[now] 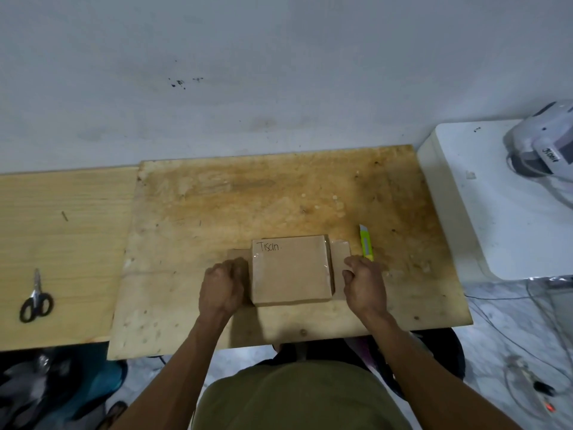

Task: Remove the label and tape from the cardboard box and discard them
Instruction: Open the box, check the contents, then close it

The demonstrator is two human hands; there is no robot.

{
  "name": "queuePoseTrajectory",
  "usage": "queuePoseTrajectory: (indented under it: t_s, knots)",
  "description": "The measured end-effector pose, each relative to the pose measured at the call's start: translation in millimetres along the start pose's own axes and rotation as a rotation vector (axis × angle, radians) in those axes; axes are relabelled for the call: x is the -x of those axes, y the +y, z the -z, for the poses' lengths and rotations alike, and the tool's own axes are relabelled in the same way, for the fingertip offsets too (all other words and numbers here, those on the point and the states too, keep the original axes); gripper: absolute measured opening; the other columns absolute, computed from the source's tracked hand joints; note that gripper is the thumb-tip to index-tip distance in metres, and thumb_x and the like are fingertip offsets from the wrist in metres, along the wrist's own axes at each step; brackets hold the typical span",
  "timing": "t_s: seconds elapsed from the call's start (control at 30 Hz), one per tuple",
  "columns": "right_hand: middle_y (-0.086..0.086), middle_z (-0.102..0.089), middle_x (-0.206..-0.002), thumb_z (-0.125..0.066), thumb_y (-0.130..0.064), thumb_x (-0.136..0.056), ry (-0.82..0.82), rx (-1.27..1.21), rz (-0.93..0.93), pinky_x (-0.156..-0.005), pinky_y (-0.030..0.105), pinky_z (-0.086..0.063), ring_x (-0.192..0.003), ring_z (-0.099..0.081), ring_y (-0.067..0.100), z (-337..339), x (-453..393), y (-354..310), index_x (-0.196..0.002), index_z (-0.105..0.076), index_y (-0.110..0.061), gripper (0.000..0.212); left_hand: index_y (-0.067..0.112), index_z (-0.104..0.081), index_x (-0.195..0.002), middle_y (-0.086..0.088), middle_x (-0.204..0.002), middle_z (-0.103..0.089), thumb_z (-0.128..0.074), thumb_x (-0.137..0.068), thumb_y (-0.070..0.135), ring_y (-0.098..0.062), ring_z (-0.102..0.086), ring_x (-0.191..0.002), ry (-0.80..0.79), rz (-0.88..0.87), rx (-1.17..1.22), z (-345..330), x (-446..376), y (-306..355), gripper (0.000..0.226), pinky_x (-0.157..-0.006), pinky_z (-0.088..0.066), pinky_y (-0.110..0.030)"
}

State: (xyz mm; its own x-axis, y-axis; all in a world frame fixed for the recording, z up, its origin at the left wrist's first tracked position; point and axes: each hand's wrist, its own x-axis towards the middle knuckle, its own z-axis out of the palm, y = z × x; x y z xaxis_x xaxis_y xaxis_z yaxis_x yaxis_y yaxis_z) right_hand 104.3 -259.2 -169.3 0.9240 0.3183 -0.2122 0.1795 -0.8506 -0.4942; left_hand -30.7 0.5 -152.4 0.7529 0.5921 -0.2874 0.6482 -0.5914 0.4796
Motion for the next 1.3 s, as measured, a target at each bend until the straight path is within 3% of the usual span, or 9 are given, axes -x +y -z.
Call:
queuePoseTrajectory:
  t_s: [0.27, 0.5, 0.6, 0.77, 0.87, 0.93, 1.0, 1.07, 1.3]
  knots:
    - [0.009, -0.066, -0.095, -0.041, -0.03, -0.1, -0.079, -0.089, -0.035, -0.069, 0.033, -0.046, -0.09, -0.059, 0.03, 7, 9, -18, -0.099, -0.061, -0.016, 0.024, 0.016, -0.061, -0.125, -0.011, -0.115, -0.069, -0.032, -0.101, 0.053, -0.036, -0.061, -0.107, -0.133, 0.112, 0.12, 10, 12, 21, 0.053, -0.076, -0.037, -0.031]
    - [-0.013, -0.055, -0.126, -0.024, -0.078, -0.082, -0.323, -0.22, -0.173, -0.106, 0.053, -0.035, -0.13, -0.042, 0.021, 4, 10, -19, -0.114, -0.051, -0.049, 0.05, 0.024, -0.062, -0.127, 0.005, -0.126, -0.064, -0.054, -0.068, 0.085, -0.021, -0.058, -0.116, -0.375, 0.367, 0.497, 14, 14, 25, 0.085, -0.106, -0.044, -0.042]
    - [-0.022, -0.056, -0.121, -0.038, -0.087, -0.076, -0.35, -0.332, -0.142, -0.107, 0.055, -0.036, -0.126, -0.049, 0.014, 7, 10, -16, -0.106, -0.049, -0.053, 0.047, 0.024, -0.063, -0.118, 0.005, -0.113, -0.069, -0.06, -0.079, 0.071, -0.017, -0.063, -0.105, -0.37, 0.383, 0.604, 18, 14, 29, 0.061, -0.1, -0.048, -0.042]
    - [-0.01, -0.054, -0.129, -0.071, -0.074, -0.064, -0.392, -0.466, -0.111, -0.1, 0.045, -0.048, -0.108, -0.059, 0.005, 29, 13, -26, -0.135, -0.035, -0.051, 0.083, 0.026, -0.055, -0.117, 0.01, -0.104, -0.065, -0.057, -0.094, 0.046, -0.005, -0.058, -0.095, -0.353, 0.352, 0.73, 32, 15, 35, 0.03, -0.076, -0.046, -0.028]
    - [-0.005, -0.052, -0.132, -0.086, -0.054, -0.062, -0.426, -0.487, -0.07, -0.087, 0.024, -0.047, -0.113, -0.053, 0.006, 46, 13, -28, -0.146, -0.028, -0.045, 0.102, 0.035, -0.054, -0.109, 0.009, -0.105, -0.062, -0.059, -0.094, 0.04, -0.003, -0.054, -0.09, -0.349, 0.332, 0.75, 40, 13, 34, 0.016, -0.072, -0.044, -0.028]
    - [-0.012, -0.058, -0.122, -0.088, -0.061, -0.052, -0.378, -0.393, -0.018, -0.098, 0.039, -0.045, -0.114, -0.052, 0.007, 49, 10, -27, -0.142, -0.028, -0.051, 0.109, 0.037, -0.054, -0.111, 0.007, -0.106, -0.066, -0.068, -0.089, 0.037, -0.005, -0.059, -0.092, -0.37, 0.31, 0.777, 44, 13, 32, 0.026, -0.072, -0.045, -0.026]
    - [-0.025, -0.058, -0.11, -0.084, -0.064, -0.052, -0.335, -0.306, 0.038, -0.104, 0.051, -0.037, -0.109, -0.053, 0.003, 50, 5, -27, -0.138, -0.032, -0.053, 0.101, 0.037, -0.053, -0.12, 0.004, -0.109, -0.069, -0.08, -0.077, 0.037, -0.01, -0.063, -0.1, -0.394, 0.29, 0.781, 46, 11, 31, 0.051, -0.074, -0.047, -0.025]
    - [-0.026, -0.058, -0.107, -0.079, -0.057, -0.069, -0.277, -0.189, 0.11, -0.101, 0.045, -0.034, -0.106, -0.053, -0.001, 51, 0, -28, -0.14, -0.036, -0.048, 0.084, 0.037, -0.052, -0.125, 0.004, -0.111, -0.069, -0.087, -0.068, 0.036, -0.009, -0.063, -0.104, -0.399, 0.252, 0.743, 48, 10, 32, 0.067, -0.075, -0.047, -0.022]
    - [-0.019, -0.061, -0.088, -0.066, -0.047, -0.086, -0.145, 0.099, 0.32, -0.096, 0.042, -0.032, -0.101, -0.061, 0.014, 68, -21, -37, -0.134, -0.051, -0.04, 0.051, 0.028, -0.06, -0.121, 0.007, -0.11, -0.069, -0.094, -0.055, 0.013, 0.014, -0.062, -0.092, -0.366, 0.042, 0.656, 58, 3, 48, 0.076, -0.069, -0.049, -0.007]
